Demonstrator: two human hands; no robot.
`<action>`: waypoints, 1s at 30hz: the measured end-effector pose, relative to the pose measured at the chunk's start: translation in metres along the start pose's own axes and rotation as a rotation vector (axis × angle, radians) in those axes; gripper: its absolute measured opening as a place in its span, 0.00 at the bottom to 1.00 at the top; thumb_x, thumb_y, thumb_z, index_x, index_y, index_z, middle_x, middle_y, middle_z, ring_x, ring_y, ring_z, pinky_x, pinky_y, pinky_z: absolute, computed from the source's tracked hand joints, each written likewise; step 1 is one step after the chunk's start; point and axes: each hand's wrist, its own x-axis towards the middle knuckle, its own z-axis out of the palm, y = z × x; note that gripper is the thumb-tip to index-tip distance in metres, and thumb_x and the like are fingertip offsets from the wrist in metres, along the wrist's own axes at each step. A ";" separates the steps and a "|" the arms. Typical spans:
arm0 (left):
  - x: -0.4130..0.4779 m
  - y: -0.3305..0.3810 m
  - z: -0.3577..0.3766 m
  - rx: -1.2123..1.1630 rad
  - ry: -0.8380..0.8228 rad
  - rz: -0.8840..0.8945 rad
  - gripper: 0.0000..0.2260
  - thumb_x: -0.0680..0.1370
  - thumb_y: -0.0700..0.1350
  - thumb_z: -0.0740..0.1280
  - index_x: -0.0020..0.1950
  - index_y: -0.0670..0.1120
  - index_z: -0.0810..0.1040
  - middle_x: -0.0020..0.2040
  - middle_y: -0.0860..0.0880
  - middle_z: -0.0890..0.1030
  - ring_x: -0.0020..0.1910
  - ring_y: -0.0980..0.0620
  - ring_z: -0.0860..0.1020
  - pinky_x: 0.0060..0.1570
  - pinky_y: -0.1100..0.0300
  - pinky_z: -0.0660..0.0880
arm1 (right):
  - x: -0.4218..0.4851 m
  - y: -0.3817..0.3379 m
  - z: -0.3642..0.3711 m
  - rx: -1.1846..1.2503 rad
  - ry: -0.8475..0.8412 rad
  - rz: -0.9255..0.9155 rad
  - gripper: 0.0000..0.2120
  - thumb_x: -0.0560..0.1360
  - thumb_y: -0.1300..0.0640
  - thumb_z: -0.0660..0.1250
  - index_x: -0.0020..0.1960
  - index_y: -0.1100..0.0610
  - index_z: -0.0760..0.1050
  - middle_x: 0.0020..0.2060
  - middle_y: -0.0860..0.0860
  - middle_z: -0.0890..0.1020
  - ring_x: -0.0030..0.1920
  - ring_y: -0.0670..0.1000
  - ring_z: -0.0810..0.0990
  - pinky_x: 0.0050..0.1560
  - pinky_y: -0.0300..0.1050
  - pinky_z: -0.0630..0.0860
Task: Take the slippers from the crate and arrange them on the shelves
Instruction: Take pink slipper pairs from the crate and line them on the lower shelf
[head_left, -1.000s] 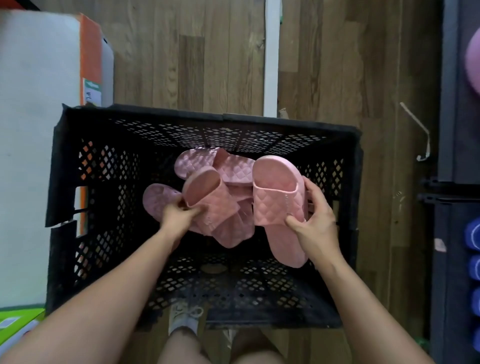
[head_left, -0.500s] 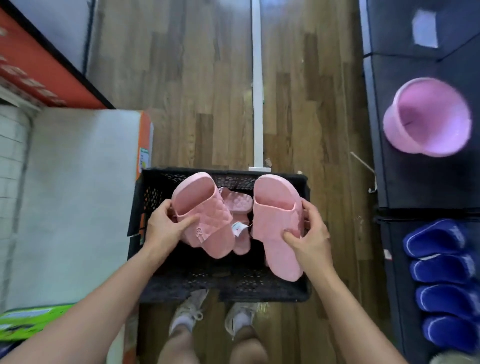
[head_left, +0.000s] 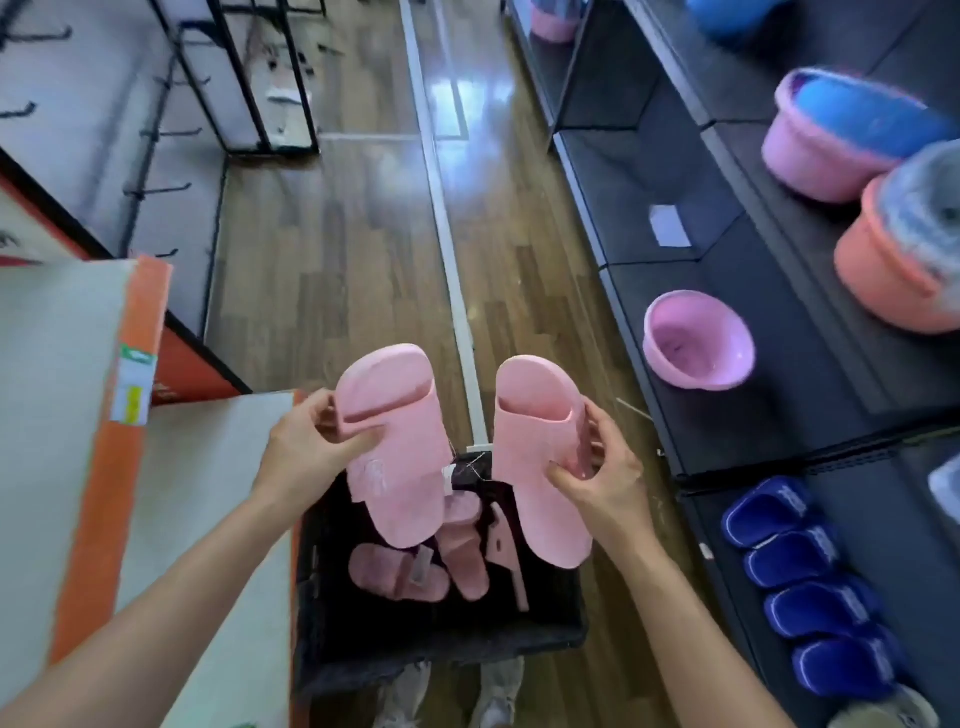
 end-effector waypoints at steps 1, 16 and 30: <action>-0.002 0.017 -0.006 0.004 -0.008 0.029 0.20 0.56 0.60 0.74 0.42 0.52 0.78 0.38 0.55 0.82 0.39 0.55 0.79 0.40 0.61 0.72 | -0.003 -0.012 -0.010 0.018 0.011 -0.014 0.37 0.66 0.59 0.75 0.71 0.48 0.63 0.60 0.45 0.76 0.58 0.47 0.75 0.59 0.51 0.76; -0.045 0.230 -0.025 -0.069 -0.199 0.471 0.15 0.64 0.47 0.79 0.47 0.50 0.80 0.41 0.50 0.84 0.44 0.49 0.81 0.44 0.63 0.78 | -0.083 -0.136 -0.159 0.065 0.269 -0.268 0.34 0.66 0.59 0.75 0.66 0.44 0.65 0.48 0.33 0.75 0.48 0.29 0.73 0.42 0.24 0.72; -0.132 0.343 0.048 0.009 -0.433 0.813 0.11 0.68 0.42 0.75 0.41 0.54 0.76 0.35 0.62 0.81 0.33 0.63 0.78 0.36 0.71 0.74 | -0.226 -0.119 -0.266 0.056 0.714 -0.244 0.34 0.66 0.59 0.76 0.63 0.38 0.64 0.51 0.35 0.76 0.52 0.38 0.76 0.44 0.25 0.72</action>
